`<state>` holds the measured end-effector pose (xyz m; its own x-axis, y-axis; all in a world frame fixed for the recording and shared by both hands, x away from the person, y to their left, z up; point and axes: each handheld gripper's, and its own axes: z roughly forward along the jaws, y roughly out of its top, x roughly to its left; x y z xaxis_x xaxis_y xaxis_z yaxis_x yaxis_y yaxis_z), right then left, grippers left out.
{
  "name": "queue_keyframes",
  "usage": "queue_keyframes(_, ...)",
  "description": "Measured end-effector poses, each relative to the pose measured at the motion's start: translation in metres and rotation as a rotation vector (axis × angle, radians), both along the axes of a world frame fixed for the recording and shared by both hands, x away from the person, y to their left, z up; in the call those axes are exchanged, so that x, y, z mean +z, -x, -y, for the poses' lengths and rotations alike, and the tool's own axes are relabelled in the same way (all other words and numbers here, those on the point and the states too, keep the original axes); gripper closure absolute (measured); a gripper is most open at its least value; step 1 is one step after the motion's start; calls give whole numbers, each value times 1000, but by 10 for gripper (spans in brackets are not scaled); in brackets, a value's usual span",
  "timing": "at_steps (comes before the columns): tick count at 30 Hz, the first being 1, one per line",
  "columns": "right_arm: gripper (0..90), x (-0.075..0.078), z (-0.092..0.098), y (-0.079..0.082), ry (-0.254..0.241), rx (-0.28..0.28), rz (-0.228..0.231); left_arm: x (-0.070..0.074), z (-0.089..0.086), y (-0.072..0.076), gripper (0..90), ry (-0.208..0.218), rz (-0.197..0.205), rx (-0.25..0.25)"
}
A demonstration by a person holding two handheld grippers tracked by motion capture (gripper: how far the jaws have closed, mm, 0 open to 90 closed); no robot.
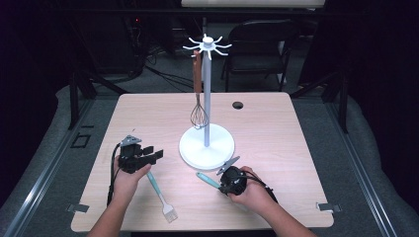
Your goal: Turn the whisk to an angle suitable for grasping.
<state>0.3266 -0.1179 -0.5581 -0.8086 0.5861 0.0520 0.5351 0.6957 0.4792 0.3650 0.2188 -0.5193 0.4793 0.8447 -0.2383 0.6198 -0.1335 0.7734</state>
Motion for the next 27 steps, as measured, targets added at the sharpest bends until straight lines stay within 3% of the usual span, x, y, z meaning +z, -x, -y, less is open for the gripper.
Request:
queue_keyframes(3,805,1,0,0,9,6,4,0,2,0,496,3,-3,-9)
queue_keyframes(13,807,-1,5,3,-35,-3,3,-3,15,3,479,14,-15,-60)
queue_keyframes(15,807,-3,7,5,-50,-7,18,-4,19,4,473,29,-19,-78)
queue_keyframes(20,808,-1,10,8,-85,-4,52,-7,33,6,462,14,-28,-129)
queue_keyframes(27,808,7,12,14,-142,-13,105,-13,47,9,454,42,-52,-191)
